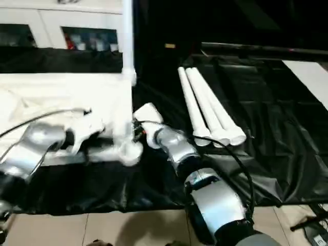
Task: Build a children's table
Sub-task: Rotate table base
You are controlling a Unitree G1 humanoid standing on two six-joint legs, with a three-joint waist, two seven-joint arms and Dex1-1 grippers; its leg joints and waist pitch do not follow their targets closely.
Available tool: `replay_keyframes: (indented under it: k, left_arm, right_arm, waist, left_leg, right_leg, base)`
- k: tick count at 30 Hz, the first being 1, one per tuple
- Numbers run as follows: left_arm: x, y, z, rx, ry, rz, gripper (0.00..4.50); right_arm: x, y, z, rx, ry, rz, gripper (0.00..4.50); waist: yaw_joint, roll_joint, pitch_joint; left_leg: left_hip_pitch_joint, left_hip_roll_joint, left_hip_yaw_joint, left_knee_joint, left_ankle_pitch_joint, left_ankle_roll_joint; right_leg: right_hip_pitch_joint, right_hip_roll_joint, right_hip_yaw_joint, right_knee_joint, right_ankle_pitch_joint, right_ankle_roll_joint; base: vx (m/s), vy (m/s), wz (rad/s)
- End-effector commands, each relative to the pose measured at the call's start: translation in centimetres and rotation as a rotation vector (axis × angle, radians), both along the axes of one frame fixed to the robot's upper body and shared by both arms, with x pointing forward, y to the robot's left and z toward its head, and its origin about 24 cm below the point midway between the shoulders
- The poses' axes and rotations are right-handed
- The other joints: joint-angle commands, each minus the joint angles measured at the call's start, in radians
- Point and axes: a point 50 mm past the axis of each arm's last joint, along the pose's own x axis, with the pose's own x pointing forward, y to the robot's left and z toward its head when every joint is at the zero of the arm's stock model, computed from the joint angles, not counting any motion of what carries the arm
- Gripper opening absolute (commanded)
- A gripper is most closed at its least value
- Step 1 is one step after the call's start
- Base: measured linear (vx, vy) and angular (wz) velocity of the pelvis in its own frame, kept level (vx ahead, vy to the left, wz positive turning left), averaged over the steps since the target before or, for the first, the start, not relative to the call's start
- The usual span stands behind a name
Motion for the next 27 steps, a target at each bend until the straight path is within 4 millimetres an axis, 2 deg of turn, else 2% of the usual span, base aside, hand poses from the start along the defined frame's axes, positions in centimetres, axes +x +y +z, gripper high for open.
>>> replay_keyframes:
  k: [1, 2, 3, 4, 5, 6, 7, 10, 11, 13, 15, 20, 21, 23, 24, 25, 26, 27]
  left_arm:
    - [0.6, 0.2, 0.8, -0.008, -0.051, 0.027, 0.0]
    - [0.6, 0.2, 0.9, -0.017, -0.056, 0.027, 0.0]
    - [0.5, 0.0, 1.2, -0.037, -0.062, 0.014, 0.0]
    - [0.5, 0.0, 1.2, -0.037, -0.062, 0.014, 0.0]
    - [0.6, -0.1, 2.0, -0.095, -0.087, 0.03, 0.0]
    - [0.8, -0.1, 2.4, -0.134, -0.104, 0.047, 0.0]
    - [0.8, -0.1, 3.3, -0.19, -0.12, 0.062, 0.2]
    - [0.9, -0.1, 4.2, -0.233, -0.144, 0.071, 0.41]
    - [1.1, -0.4, 5.2, -0.294, -0.177, 0.081, 0.52]
    - [1.2, -0.6, 5.5, -0.315, -0.192, 0.094, 0.73]
    - [1.2, -1.3, 5.9, -0.365, -0.21, 0.09, 0.8]
    - [-0.2, -2.1, 5.8, -0.364, -0.186, 0.008, 1.2]
    - [-0.4, -2.2, 5.8, -0.365, -0.182, 0.0, 1.22]
    - [-1.0, -2.2, 5.9, -0.358, -0.161, -0.024, 1.4]
    - [-1.4, -2.2, 6.0, -0.354, -0.152, -0.045, 1.53]
    - [-1.5, -2.2, 6.1, -0.353, -0.148, -0.051, 1.59]
    - [-2.2, -2.1, 6.4, -0.342, -0.136, -0.078, 1.65]
    - [-2.3, -2.1, 6.5, -0.342, -0.135, -0.079, 1.73]
  right_arm:
    - [0.8, -1.7, 0.9, 0.036, -0.033, -0.074, 0.02]
    - [1.0, -2.2, 1.1, 0.041, -0.038, -0.093, 0.02]
    - [1.2, -2.9, 1.3, 0.043, -0.02, -0.119, 0.02]
    - [1.2, -2.9, 1.3, 0.043, -0.02, -0.119, 0.02]
    - [1.5, -3.8, 1.8, 0.081, 0.012, -0.139, 0.02]
    - [1.6, -4.2, 2.2, 0.111, 0.028, -0.148, 0.02]
    - [2.1, -5.1, 3.0, 0.131, 0.007, -0.183, 0.18]
    - [2.5, -6.1, 3.6, 0.121, -0.013, -0.237, 0.38]
    - [3.1, -7.5, 4.2, 0.095, -0.019, -0.307, 0.6]
    - [3.3, -7.9, 4.3, 0.083, -0.021, -0.334, 0.73]
    - [3.7, -8.9, 4.7, 0.057, -0.018, -0.409, 0.88]
    - [4.1, -10.0, 5.2, 0.042, 0.017, -0.504, 1.33]
    - [4.1, -10.1, 5.3, 0.037, 0.017, -0.51, 1.45]
    - [4.3, -10.4, 5.5, 0.036, 0.019, -0.541, 1.61]
    - [4.3, -10.6, 5.7, 0.033, 0.019, -0.557, 1.67]
    - [4.4, -10.7, 5.8, 0.034, 0.019, -0.564, 1.76]
    - [4.6, -11.3, 6.2, 0.037, 0.016, -0.598, 1.88]
    - [4.6, -11.3, 6.2, 0.036, 0.015, -0.602, 1.98]
  waist:
    - [0.003, 0.034, -0.079]
    - [0.006, 0.032, -0.079]
    - [0.008, 0.051, -0.079]
    - [0.008, 0.041, -0.077]
    - [0.008, 0.055, -0.076]
    - [0.008, 0.049, -0.076]
    - [0.012, 0.058, -0.077]
    - [0.013, 0.051, -0.073]
    - [0.014, 0.044, -0.072]
    - [0.016, 0.049, -0.069]
    - [0.014, 0.042, -0.069]
    - [0.014, 0.04, -0.074]
    - [0.015, 0.041, -0.074]
    - [0.017, 0.037, -0.076]
    - [0.018, 0.032, -0.072]
    - [0.02, 0.034, -0.072]
    - [0.021, 0.014, -0.072]
    - [0.024, 0.021, -0.072]
  left_leg:
    - [0.02, 0.037, -0.017, -0.063, -0.166, -0.028]
    - [0.02, 0.037, -0.018, -0.062, -0.162, -0.026]
    - [0.021, 0.036, -0.018, -0.06, -0.167, -0.027]
    - [0.02, 0.036, -0.017, -0.061, -0.175, -0.024]
    - [0.02, 0.033, -0.018, -0.059, -0.187, -0.022]
    - [0.019, 0.035, -0.017, -0.059, -0.192, -0.02]
    - [0.018, 0.036, -0.019, -0.056, -0.191, -0.021]
    - [0.016, 0.033, -0.017, -0.054, -0.194, -0.021]
    - [0.017, 0.033, -0.016, -0.054, -0.201, -0.022]
    - [0.015, 0.031, -0.016, -0.053, -0.198, -0.022]
    - [0.016, 0.032, -0.016, -0.053, -0.196, -0.025]
    - [0.008, 0.033, -0.017, -0.05, -0.147, -0.003]
    - [0.008, 0.033, -0.017, -0.05, -0.139, -0.001]
    - [0.007, 0.032, -0.014, -0.047, -0.128, 0.009]
    - [0.008, 0.031, -0.011, -0.047, -0.134, 0.013]
    - [0.009, 0.032, -0.012, -0.047, -0.137, 0.01]
    - [0.005, 0.034, -0.013, -0.05, -0.139, 0.01]
    - [0.008, 0.034, -0.014, -0.049, -0.141, 0.005]
  right_leg:
    - [0.055, -0.077, 0.052, -0.048, 0.016, -0.246]
    - [0.057, -0.077, 0.052, -0.048, 0.019, -0.249]
    - [0.055, -0.077, 0.051, -0.047, 0.022, -0.252]
    - [0.057, -0.074, 0.051, -0.049, 0.018, -0.257]
    - [0.058, -0.074, 0.051, -0.049, 0.007, -0.26]
    - [0.059, -0.076, 0.051, -0.052, 0.001, -0.261]
    - [0.061, -0.077, 0.051, -0.048, -0.001, -0.268]
    - [0.057, -0.075, 0.049, -0.052, -0.036, -0.273]
    - [0.057, -0.076, 0.05, -0.055, -0.073, -0.268]
    - [0.056, -0.077, 0.051, -0.058, -0.105, -0.263]
    - [0.055, -0.076, 0.049, -0.059, -0.12, -0.259]
    - [0.059, -0.076, 0.048, -0.047, -0.063, -0.254]
    - [0.058, -0.076, 0.047, -0.047, -0.055, -0.256]
    - [0.056, -0.074, 0.047, -0.044, -0.043, -0.26]
    - [0.053, -0.072, 0.047, -0.049, -0.056, -0.255]
    - [0.053, -0.074, 0.047, -0.046, -0.065, -0.255]
    - [0.056, -0.077, 0.046, -0.045, -0.092, -0.249]
    - [0.054, -0.08, 0.046, -0.044, -0.105, -0.248]
  base:
    - [0.0, 0.0, 0.0]
    - [0.0, 0.0, 0.0]
    - [0.0, 0.0, 0.0]
    - [0.0, 0.0, 0.0]
    - [0.0, 0.0, 0.0]
    - [0.0, 0.0, 0.0]
    - [0.0, 0.0, 0.0]
    - [0.0, 0.0, 0.0]
    - [0.0, 0.0, 0.0]
    - [0.0, 0.0, 0.0]
    - [0.0, 0.0, 0.0]
    - [0.0, 0.0, 0.0]
    - [0.0, 0.0, 0.0]
    - [0.0, 0.0, 0.0]
    - [0.0, 0.0, 0.0]
    - [0.0, 0.0, 0.0]
    - [0.0, 0.0, 0.0]
    - [0.0, 0.0, 0.0]
